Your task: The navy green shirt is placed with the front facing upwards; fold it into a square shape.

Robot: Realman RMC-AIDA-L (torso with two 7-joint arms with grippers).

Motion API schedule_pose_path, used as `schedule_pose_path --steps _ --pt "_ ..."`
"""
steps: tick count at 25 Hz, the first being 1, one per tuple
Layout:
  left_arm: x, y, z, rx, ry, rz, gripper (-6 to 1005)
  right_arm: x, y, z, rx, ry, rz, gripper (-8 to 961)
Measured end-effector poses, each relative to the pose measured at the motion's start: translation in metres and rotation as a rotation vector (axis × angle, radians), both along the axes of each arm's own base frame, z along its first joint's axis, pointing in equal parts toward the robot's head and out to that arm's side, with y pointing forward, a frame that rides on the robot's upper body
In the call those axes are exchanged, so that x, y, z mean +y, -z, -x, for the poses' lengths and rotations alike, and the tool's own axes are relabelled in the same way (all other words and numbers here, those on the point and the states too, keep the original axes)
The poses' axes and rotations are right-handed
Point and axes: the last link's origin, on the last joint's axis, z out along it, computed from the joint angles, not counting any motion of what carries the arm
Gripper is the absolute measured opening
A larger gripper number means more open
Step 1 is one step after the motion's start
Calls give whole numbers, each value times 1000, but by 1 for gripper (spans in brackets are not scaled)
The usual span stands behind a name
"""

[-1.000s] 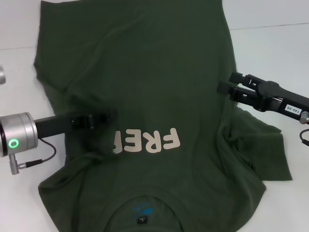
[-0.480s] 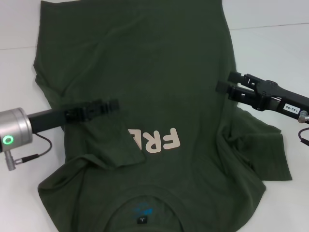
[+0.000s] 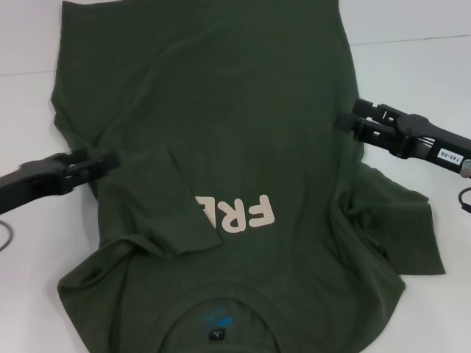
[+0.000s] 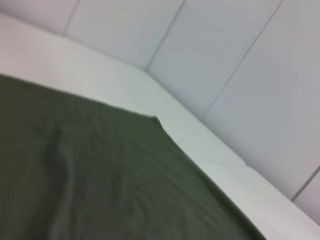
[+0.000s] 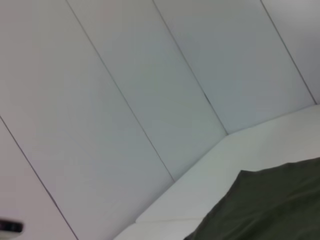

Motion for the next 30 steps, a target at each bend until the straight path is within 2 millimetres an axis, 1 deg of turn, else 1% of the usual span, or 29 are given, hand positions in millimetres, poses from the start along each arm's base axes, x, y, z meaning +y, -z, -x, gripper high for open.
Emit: schedule_pose_path --steps 2,7,13,22,30 --pt "-10 -9 8 1 18 -42 875 1 -1 1 12 2 2 910" --pt "-25 -19 22 50 38 -90 876 2 -2 4 35 2 14 909" --pt "-43 -20 36 112 63 -110 875 3 -2 6 42 0 15 909" --pt "-74 -20 40 142 181 -94 876 3 0 8 46 -8 7 909" --pt "-86 -10 47 177 204 -50 875 -1 0 6 49 -6 9 910"
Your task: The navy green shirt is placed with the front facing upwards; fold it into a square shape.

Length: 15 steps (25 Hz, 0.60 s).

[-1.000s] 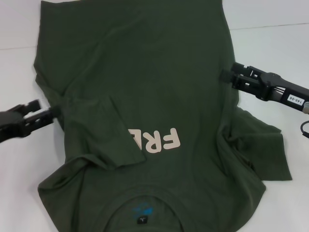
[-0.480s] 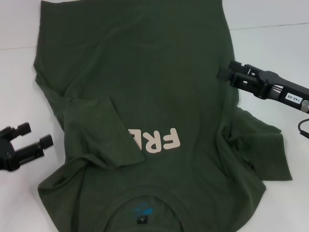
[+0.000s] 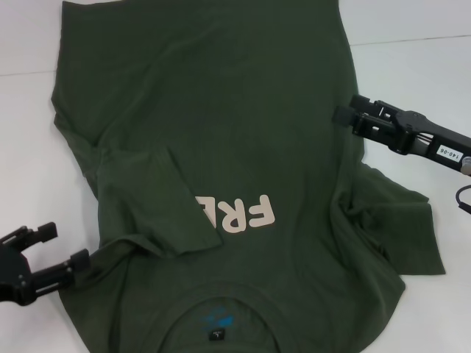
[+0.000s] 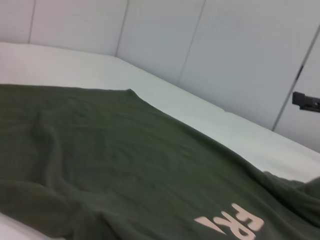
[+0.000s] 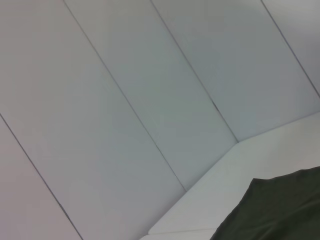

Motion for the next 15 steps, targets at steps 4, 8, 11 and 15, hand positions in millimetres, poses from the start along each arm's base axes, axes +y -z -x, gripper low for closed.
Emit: schedule_pose_path --steps 4,8,11,15 --pt "-3 5 0 7 15 15 875 -2 0 1 6 -8 3 910" --pt "-3 10 1 11 27 14 874 -2 0 2 10 -14 5 910" --pt "-3 13 0 13 36 18 874 -2 0 2 10 -15 5 910" --pt "-3 16 0 21 49 28 873 -3 0 1 11 -15 5 909"
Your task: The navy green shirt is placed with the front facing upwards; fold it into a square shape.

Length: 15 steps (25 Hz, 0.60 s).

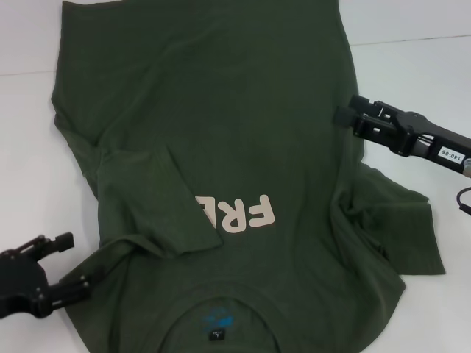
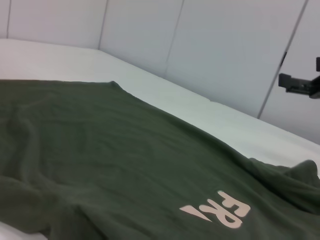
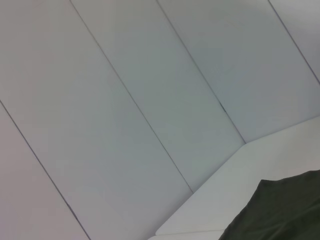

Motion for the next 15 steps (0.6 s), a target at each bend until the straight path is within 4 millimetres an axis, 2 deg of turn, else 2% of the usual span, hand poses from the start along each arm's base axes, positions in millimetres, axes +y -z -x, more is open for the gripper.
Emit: schedule_pose_path --steps 8,15 --pt "2 11 0 20 -1 36 872 -1 1 0 2 1 2 910" --pt "3 13 -1 20 5 47 849 -2 1 1 8 -7 4 909"
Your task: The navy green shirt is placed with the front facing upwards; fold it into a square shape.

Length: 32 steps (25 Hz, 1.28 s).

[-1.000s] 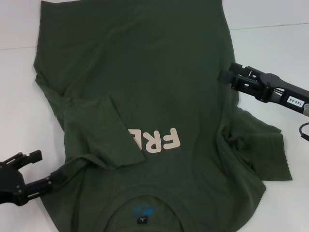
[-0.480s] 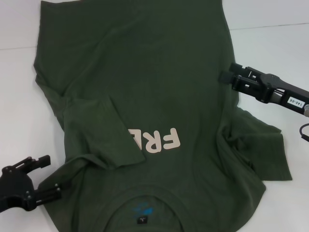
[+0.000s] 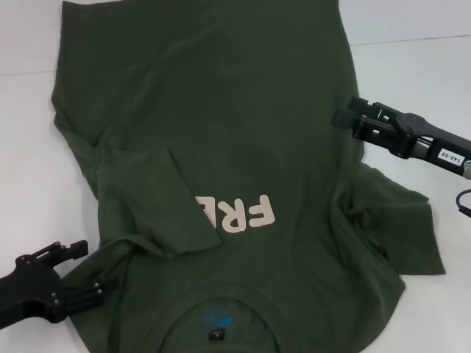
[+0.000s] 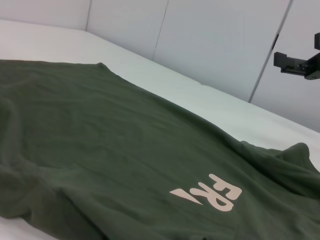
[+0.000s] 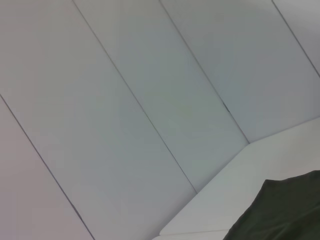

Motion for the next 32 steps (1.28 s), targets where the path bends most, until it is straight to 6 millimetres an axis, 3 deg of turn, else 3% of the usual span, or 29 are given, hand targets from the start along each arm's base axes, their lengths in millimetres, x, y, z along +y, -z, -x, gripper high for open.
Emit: schedule_pose_path --steps 10,16,26,32 --pt "5 5 3 15 -36 -7 790 -1 0 0 1 -3 0 910" --pt "10 14 5 47 -69 24 547 -3 -2 1 10 -12 -6 910" --pt "14 12 0 38 -42 27 122 -4 -3 0 13 -12 -14 909" --pt "16 11 -2 37 -34 29 55 -4 -2 0 13 -16 -15 886"
